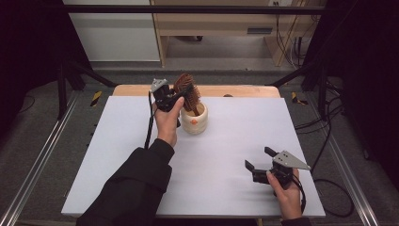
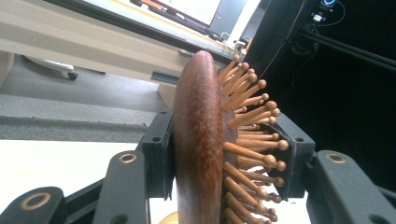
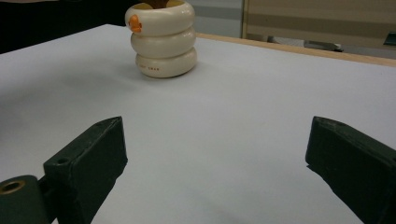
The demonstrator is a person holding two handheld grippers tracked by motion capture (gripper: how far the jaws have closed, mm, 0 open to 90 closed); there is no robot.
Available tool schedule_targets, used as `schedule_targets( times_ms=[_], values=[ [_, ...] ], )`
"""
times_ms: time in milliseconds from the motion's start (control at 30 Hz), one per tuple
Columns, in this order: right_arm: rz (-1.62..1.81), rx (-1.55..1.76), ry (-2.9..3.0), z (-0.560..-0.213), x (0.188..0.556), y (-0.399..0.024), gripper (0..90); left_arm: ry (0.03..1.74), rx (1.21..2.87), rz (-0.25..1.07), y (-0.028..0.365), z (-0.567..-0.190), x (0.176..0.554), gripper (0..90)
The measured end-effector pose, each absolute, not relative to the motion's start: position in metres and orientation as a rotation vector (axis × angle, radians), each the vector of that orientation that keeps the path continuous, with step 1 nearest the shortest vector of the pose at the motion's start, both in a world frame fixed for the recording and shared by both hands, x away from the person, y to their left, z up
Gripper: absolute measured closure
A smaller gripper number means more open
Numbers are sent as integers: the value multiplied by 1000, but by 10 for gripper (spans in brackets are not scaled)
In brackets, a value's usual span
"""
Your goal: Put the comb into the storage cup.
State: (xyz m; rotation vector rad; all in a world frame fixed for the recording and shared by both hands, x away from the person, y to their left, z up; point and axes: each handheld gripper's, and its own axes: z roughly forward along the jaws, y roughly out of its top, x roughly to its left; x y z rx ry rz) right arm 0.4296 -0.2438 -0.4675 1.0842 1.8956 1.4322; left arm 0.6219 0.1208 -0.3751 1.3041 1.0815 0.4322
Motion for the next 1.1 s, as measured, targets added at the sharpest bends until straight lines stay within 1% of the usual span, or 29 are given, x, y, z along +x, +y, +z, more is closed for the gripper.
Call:
schedule_targets(
  times_ms=[1100],
  values=[
    [1431,1093,1896,-468,430,-243,57,1078,1308,434,123,-377,623,484]
  ],
)
